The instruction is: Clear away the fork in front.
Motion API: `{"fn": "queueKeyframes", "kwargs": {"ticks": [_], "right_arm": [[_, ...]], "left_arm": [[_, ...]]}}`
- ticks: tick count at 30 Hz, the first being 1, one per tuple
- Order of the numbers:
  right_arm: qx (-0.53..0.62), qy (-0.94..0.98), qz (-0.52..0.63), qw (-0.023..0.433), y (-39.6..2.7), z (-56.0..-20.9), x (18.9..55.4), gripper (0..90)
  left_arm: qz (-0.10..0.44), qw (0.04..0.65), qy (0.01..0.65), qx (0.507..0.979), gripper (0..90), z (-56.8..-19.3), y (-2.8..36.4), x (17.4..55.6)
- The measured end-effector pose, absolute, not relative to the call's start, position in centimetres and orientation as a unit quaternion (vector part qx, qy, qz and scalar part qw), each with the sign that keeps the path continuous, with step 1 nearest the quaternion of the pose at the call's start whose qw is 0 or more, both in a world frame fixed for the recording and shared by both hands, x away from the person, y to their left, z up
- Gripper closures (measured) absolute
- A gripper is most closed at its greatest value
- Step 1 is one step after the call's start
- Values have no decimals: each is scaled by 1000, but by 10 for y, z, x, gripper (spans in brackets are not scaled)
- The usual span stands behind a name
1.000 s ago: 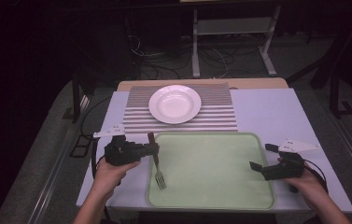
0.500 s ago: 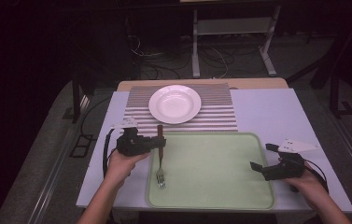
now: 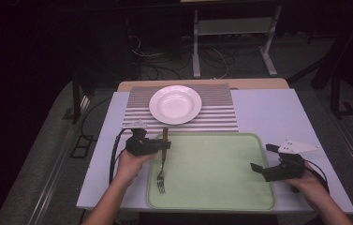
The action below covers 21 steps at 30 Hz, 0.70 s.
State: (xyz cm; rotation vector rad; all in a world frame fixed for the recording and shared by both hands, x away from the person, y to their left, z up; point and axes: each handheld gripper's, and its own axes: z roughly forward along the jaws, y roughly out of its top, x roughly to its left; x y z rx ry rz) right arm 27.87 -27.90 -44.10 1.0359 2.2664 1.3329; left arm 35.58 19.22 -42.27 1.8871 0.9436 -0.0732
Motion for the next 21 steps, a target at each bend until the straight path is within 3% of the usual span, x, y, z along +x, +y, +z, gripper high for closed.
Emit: {"fn": "queueKeyframes", "kwargs": {"ticks": [16,20,21], "right_arm": [[357,791,473,151,-283,-442,278,19],[356,790,476,151,-283,-441,279,19],[354,792,475,150,-282,-441,279,19]], "left_arm": [[-8,442,430,787,658,-443,190,364],[-2,454,422,785,761,-439,190,362],[-4,458,416,786,867,-438,189,362]]}}
